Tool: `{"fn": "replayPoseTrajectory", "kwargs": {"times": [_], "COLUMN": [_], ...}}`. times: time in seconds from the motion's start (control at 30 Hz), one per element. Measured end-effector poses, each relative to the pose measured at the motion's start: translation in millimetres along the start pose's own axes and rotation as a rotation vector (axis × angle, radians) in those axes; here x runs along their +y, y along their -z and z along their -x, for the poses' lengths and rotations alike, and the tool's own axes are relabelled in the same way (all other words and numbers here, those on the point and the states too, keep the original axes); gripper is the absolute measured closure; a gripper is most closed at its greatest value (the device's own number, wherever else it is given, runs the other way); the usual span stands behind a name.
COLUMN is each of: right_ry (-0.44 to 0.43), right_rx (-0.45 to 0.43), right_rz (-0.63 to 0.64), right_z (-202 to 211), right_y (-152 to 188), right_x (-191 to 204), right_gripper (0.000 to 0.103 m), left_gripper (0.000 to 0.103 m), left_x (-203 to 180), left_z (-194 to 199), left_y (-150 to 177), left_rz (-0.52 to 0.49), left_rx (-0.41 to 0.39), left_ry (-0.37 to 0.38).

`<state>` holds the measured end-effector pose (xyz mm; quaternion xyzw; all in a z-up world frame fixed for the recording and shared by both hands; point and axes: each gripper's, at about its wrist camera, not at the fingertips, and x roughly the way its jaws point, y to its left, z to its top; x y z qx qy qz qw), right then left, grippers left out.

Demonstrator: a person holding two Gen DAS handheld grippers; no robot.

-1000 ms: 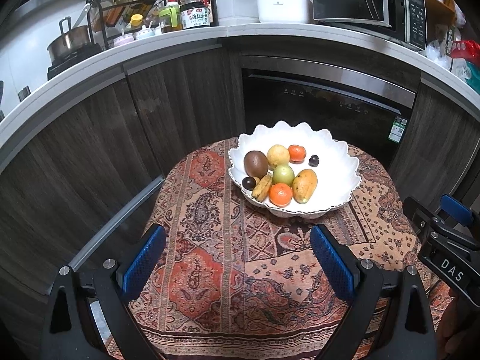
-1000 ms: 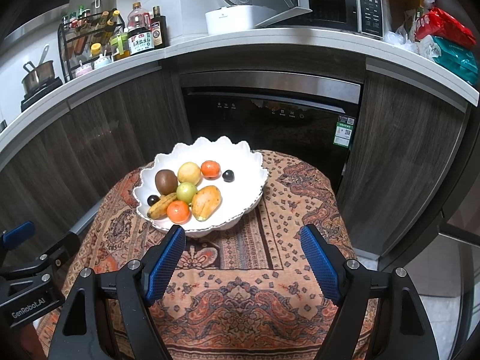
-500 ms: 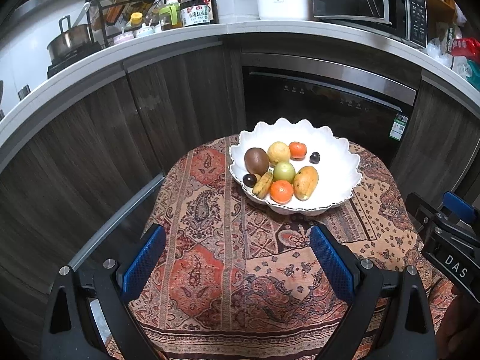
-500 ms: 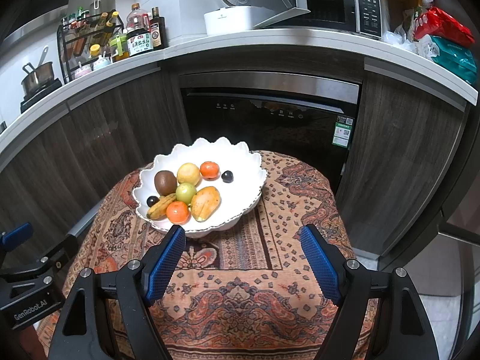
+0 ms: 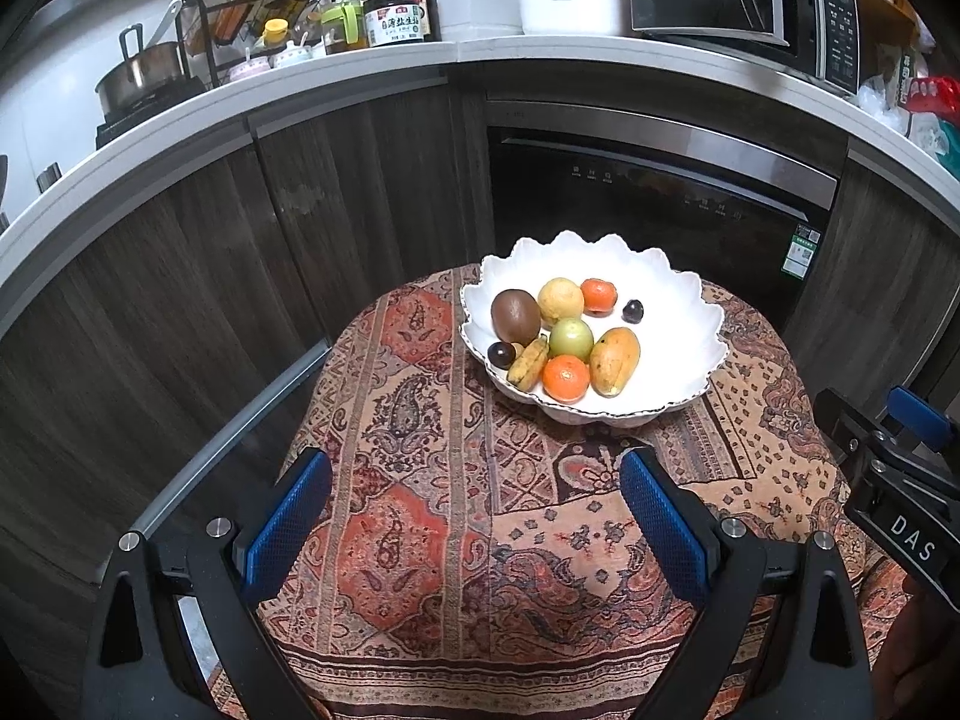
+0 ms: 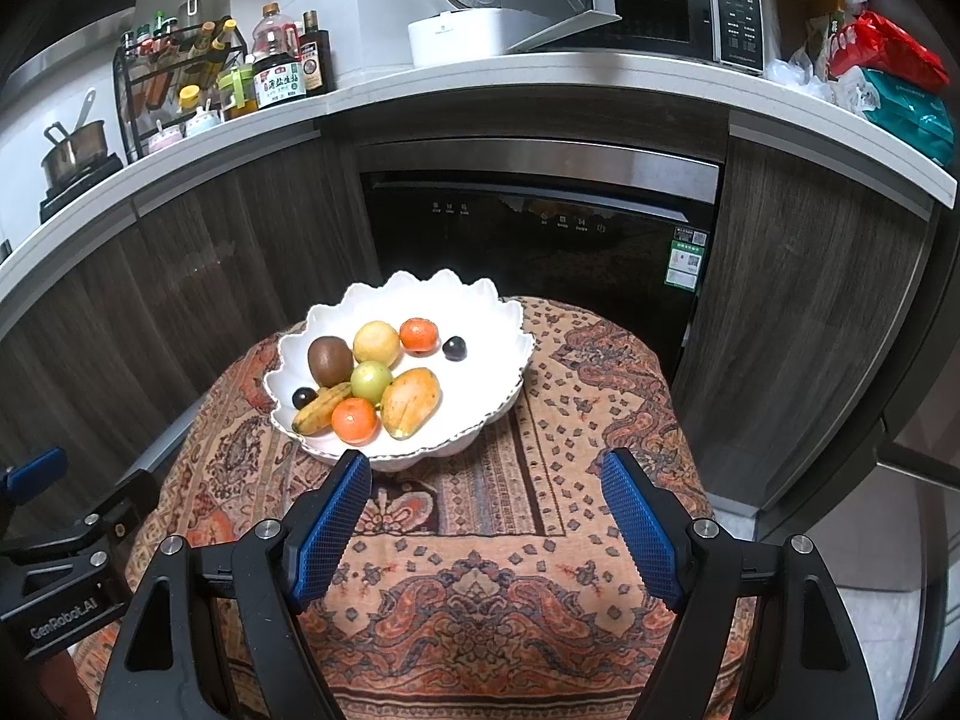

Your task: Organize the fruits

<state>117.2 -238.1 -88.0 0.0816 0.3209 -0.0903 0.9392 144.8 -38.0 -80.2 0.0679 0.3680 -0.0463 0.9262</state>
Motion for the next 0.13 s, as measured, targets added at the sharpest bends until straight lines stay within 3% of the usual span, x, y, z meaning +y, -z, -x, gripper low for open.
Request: {"fn": "replayPoseTrajectory", "kwargs": {"times": [0.13], "right_ry": [0.002], "right_rx": [0.004], "right_rz": [-0.003], "right_z": [-2.2], "right_y": [0.6], "right_x": [-0.3], "right_gripper": [0.023], "left_gripper": [0.005], "left_x": [0.2], "left_z": [-2.4], "left_y": [0.3], "left_rz": [0.000], "left_rx": [0.005], "left_ry": [0.002]}}
